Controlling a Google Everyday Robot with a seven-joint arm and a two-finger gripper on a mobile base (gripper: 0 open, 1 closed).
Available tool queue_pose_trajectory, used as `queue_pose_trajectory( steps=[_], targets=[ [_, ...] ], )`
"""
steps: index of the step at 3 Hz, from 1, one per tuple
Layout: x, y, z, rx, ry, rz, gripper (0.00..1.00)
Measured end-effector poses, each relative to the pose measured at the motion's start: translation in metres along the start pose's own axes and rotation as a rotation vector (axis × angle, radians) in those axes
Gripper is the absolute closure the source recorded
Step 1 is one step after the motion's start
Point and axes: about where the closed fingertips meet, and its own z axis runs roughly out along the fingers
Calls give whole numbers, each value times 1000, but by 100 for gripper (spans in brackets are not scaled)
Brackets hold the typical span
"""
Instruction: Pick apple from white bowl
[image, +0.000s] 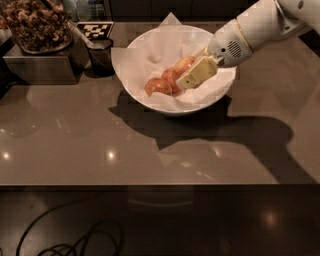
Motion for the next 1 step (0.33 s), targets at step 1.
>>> queue_pose_trajectory(
  steps=[1],
  targets=[
    [-5,3,-4,-70,-43,-1,100]
  ],
)
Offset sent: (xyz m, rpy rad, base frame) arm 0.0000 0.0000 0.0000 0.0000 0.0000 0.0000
